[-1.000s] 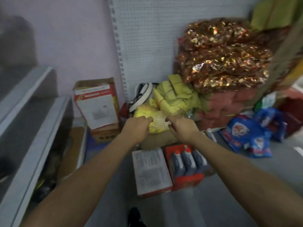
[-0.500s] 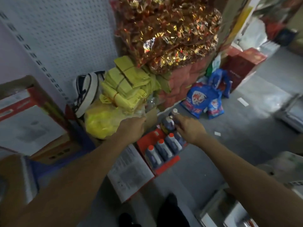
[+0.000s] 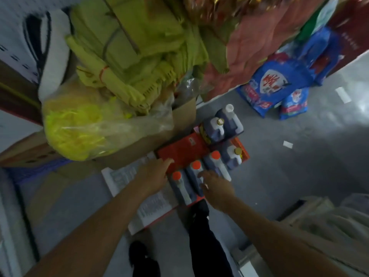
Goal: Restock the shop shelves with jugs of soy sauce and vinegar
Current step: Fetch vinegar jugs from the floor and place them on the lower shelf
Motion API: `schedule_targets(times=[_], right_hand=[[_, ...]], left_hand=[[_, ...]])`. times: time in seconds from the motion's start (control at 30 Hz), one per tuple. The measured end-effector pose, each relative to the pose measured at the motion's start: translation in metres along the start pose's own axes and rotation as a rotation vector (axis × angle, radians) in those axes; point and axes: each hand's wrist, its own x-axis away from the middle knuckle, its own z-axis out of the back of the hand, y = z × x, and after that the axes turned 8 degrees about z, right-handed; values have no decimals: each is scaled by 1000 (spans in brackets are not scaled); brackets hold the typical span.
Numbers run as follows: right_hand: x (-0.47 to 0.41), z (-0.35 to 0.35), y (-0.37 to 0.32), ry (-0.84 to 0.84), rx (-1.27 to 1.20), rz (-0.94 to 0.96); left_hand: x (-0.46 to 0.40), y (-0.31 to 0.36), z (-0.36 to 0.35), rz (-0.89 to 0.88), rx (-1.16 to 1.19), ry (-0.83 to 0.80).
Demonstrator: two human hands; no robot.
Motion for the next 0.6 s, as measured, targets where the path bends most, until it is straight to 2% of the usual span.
schedule_targets(times=[0.27, 0.4, 0.6], right_hand=[[-29, -157, 22, -81, -92, -170], [-27, -204, 23, 83, -238, -222], [-38, -236, 26, 296, -484, -213]], left_hand=[[-93, -59, -101, -47, 30, -210], [-123, -80, -140, -137, 46, -314], [-148, -100, -179, -213, 269, -284]])
